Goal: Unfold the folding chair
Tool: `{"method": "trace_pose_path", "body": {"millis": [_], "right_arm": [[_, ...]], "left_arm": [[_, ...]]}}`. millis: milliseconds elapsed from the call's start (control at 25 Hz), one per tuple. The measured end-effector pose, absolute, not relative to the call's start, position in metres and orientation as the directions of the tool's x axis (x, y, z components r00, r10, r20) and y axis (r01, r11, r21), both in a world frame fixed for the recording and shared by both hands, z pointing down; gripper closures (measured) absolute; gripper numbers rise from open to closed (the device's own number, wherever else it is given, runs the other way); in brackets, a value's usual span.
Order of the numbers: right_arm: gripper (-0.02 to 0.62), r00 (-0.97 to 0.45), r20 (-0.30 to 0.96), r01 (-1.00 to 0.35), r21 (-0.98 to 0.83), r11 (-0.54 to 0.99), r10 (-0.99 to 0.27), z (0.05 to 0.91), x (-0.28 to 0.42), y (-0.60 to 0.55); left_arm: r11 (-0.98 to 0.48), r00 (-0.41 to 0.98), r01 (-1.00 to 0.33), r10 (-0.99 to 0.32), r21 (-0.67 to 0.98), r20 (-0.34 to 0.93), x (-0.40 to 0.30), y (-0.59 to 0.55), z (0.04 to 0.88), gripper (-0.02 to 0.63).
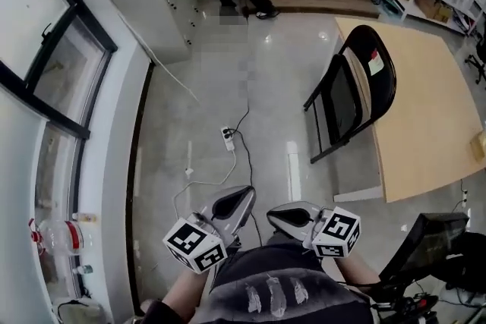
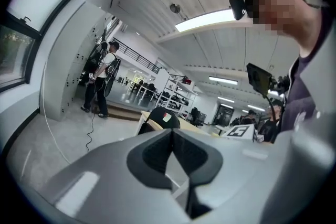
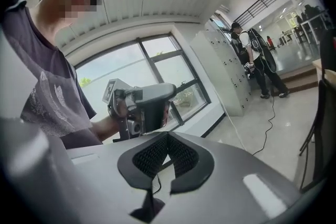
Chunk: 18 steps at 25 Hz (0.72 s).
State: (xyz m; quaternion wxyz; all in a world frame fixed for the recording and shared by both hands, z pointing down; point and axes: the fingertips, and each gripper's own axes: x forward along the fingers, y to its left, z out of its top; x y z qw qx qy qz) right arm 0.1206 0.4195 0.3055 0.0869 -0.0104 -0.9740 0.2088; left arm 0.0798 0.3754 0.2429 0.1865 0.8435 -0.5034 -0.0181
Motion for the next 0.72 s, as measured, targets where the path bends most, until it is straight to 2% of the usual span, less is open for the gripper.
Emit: {"method": "trace_pose_path", "body": {"millis": [240, 440, 720], "right_arm": [[0.595, -0.984, 0.155, 0.009, -0.457, 0.889, 0.09, 0.301, 0.144, 0.357], [0.595, -0.985, 0.151, 0.013, -0.442, 0.897, 0.088, 0.294, 0.121, 0.328], [0.595, -0.968, 0.237, -0.168, -0.398, 0.902, -0.075, 0.307, 0.082, 0.279]], "left_arm": [[-0.36, 0.435, -0.87, -0.883, 0.338, 0.179, 0.088, 0.335, 0.251, 0.604], [-0.327, 0.408, -0.88, -0.891, 0.345, 0.197, 0.059, 0.315, 0.26, 0.604], [-0.451, 0.542, -0.796, -0.828, 0.404, 0.142, 0.023, 0.256, 0.278, 0.604]]}}
